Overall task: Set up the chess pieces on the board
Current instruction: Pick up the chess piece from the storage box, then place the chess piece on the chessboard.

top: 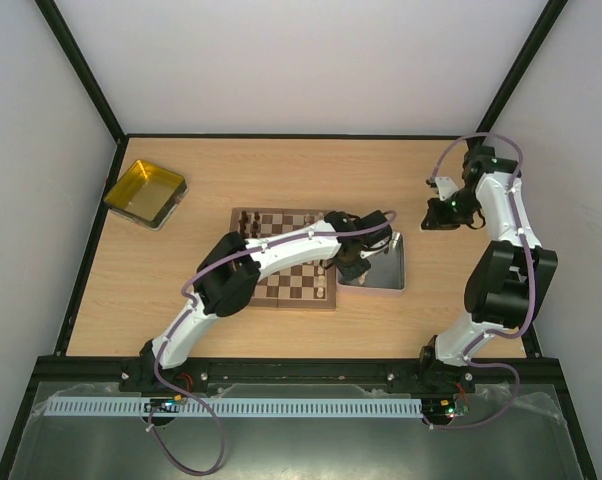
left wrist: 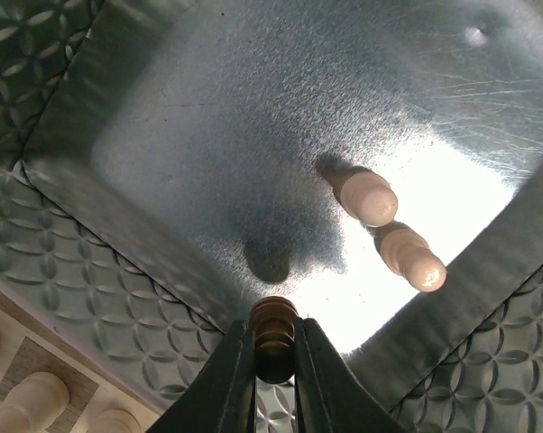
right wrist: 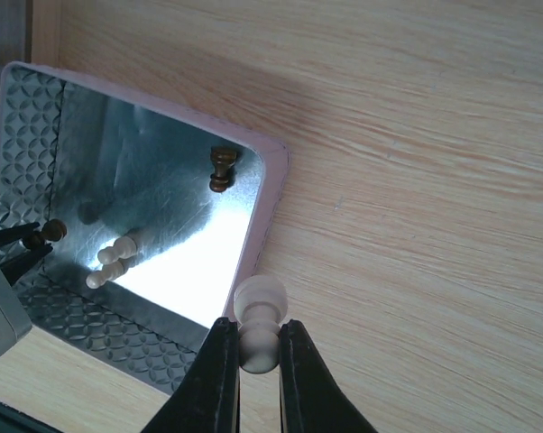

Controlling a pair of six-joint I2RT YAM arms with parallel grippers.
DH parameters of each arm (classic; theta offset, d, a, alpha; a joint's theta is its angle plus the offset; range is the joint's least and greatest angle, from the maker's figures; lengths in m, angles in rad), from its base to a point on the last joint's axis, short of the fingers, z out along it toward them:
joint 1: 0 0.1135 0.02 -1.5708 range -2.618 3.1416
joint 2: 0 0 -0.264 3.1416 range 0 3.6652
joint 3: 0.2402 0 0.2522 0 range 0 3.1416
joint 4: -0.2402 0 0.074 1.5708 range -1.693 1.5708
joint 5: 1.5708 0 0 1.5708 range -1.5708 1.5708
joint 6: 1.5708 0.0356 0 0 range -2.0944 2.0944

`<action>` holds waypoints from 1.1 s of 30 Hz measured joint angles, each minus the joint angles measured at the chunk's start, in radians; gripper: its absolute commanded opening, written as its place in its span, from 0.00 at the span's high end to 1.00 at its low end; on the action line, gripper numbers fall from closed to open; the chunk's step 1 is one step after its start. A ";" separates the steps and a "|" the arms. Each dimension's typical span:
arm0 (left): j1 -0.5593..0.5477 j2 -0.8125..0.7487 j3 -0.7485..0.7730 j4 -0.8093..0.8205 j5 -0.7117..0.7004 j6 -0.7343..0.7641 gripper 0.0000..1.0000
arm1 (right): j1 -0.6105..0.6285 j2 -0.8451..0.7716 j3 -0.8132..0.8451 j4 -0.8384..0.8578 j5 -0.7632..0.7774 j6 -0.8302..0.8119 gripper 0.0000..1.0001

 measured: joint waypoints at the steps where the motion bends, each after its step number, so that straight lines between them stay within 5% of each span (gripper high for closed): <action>1: 0.000 -0.001 0.000 0.000 0.000 -0.001 0.88 | 0.000 0.000 0.009 0.000 0.001 0.003 0.98; 10: 0.000 -0.088 0.000 -0.002 -0.008 -0.008 0.88 | 0.018 0.000 0.087 -0.024 0.008 0.017 0.98; 19: 0.000 -0.241 -0.021 0.001 -0.049 -0.022 0.87 | 0.170 0.000 0.134 -0.037 0.033 0.078 0.98; 33: 0.002 -0.592 -0.488 0.008 -0.183 -0.135 0.87 | 0.519 0.000 0.231 -0.038 0.077 0.219 0.98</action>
